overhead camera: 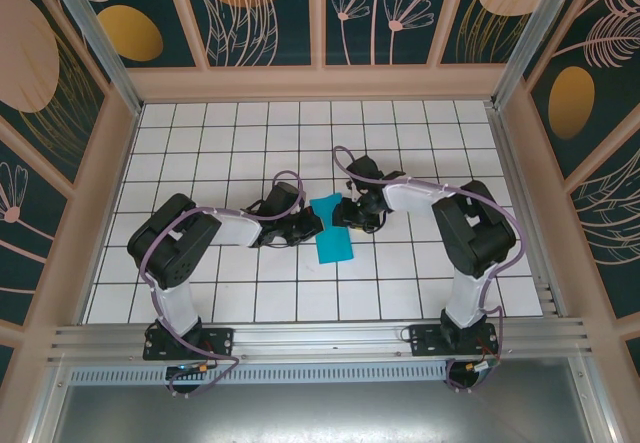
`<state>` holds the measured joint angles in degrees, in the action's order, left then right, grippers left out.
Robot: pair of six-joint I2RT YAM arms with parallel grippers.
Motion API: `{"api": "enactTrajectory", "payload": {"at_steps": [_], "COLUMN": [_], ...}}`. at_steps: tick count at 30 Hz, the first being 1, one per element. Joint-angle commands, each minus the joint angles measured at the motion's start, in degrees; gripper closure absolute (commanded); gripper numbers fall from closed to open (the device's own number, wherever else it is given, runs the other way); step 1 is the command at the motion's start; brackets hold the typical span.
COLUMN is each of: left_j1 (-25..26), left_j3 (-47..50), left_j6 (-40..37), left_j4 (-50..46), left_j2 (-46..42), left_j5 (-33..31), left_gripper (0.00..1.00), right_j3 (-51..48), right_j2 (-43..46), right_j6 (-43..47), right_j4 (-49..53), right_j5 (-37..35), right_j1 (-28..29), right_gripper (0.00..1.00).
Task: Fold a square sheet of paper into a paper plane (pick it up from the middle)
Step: Hold the square sheet of paper at the center of the table.
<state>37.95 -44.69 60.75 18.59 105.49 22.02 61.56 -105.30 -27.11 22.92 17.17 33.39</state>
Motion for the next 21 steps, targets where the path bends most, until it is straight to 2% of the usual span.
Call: {"api": "enactTrajectory", "payload": {"at_steps": [1, 5, 9, 11, 14, 18, 20, 21], "left_j1": [0.3, 0.2, 0.3, 0.3, 0.3, 0.3, 0.3, 0.3], "left_j3": [2.3, 2.8, 3.0, 3.3, 4.3, 5.1, 5.2, 5.0], "left_j6": [0.4, 0.0, -0.3, -0.3, -0.2, -0.1, -0.3, -0.4], "left_j4": [-8.3, -8.2, -8.0, -7.8, -7.5, -7.3, -7.7, -7.9], "left_j2": [2.6, 3.6, 4.6, 4.8, 4.6, 4.4, 4.4, 4.5], "left_j5": [-4.2, -4.2, -4.2, -4.1, -4.7, -5.0, -5.1, -5.1], "left_gripper": [1.00, 1.00, 1.00, 1.00, 1.00, 1.00, 1.00, 1.00], "right_j3": [-2.8, -2.4, -1.9, -2.3, -3.0, -4.1, -3.3, -3.0], "right_j2": [-0.3, 8.2, 11.5, 11.2, 9.5, 7.1, 5.5, 4.9], "right_j6": [-0.5, -2.3, -2.5, -3.1, -5.0, -7.1, -6.7, -6.5], "right_j4": [-1.2, -1.1, -2.3, -4.7, -8.4, -12.1, -11.7, -11.5], "right_j5": [-4.3, -3.9, -0.5, 3.0, 5.3, 7.0, 6.9, 7.0], "right_j1": [0.1, -1.7, -1.7, -1.7, -1.5, -0.3, 0.0, 0.2], "right_gripper": [0.46, 0.36, 0.36, 0.47, 0.75, 0.94, 1.00, 1.00]}}
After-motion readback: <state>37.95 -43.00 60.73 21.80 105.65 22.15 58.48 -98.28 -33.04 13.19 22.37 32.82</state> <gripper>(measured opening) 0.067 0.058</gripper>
